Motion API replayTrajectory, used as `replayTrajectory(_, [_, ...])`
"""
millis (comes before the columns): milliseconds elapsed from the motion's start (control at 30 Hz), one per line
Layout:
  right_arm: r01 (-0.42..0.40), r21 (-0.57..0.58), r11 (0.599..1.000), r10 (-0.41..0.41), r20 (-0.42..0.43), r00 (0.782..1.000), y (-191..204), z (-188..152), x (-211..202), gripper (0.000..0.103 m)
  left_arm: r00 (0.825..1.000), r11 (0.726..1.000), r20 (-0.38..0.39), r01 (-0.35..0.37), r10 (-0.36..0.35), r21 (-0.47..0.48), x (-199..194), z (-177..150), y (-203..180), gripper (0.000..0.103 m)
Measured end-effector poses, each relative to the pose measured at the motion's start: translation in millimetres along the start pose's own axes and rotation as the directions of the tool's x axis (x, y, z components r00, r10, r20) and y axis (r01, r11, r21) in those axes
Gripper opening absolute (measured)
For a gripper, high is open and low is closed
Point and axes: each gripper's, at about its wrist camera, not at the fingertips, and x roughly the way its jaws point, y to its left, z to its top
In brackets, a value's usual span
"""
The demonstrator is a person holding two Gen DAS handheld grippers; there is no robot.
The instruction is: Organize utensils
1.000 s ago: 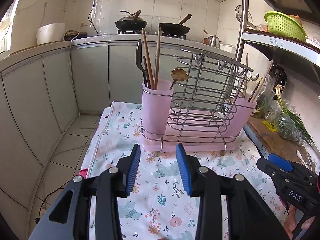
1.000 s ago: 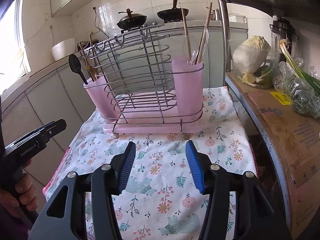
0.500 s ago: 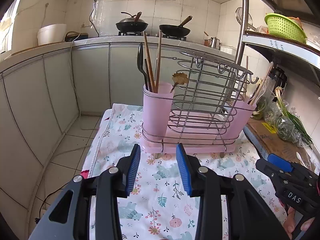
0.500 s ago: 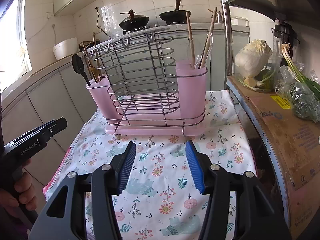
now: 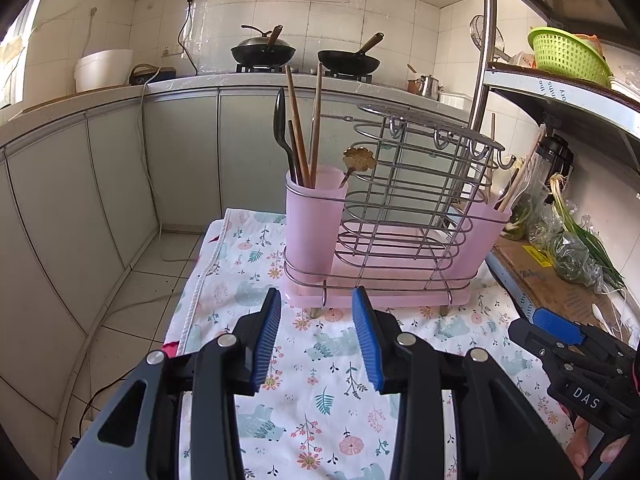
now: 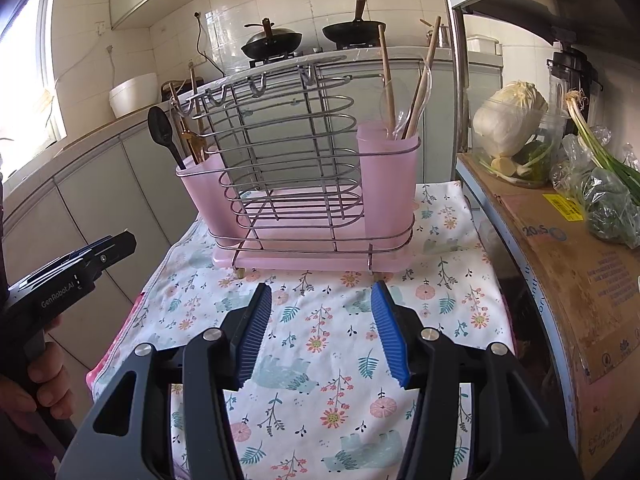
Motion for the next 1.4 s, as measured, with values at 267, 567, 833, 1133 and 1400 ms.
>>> replayTrajectory(267, [-0.004,-0.006,1.0,0.004,-0.005,1.0,1.2,-0.9,2.0,0.052,1.0,1.0,0.0,0.0,0.0,0.0,0.0,0.0,0.0,0.036])
replayTrajectory(567, [-0.005,-0.007,1.0,0.005,-0.007,1.0,1.4,-1.2,3.0,0.052,1.0,1.0,-0.002,0.003,-0.003,0.004,0.6,-1.3,-1.2,0.036])
replayTrajectory(833, [-0.005,-0.006,1.0,0.005,-0.007,1.0,2.2,-1.6,2.9,0.052,1.0,1.0,-0.004,0.006,-0.006,0.006,1.3,-2.6,-1.5,0.036])
replayTrajectory(1133, [-0.005,-0.007,1.0,0.005,-0.009,1.0,2.6,-2.7,3.6,0.052,1.0,1.0,-0.008,0.01,-0.01,0.007,2.4,-4.0,-1.5,0.036])
replayTrajectory(1400, [-0.005,-0.008,1.0,0.005,-0.011,1.0,3.0,-3.3,4.0,0.052,1.0,1.0,-0.017,0.015,-0.015,0.009,5.1,-6.0,-0.3,0.036])
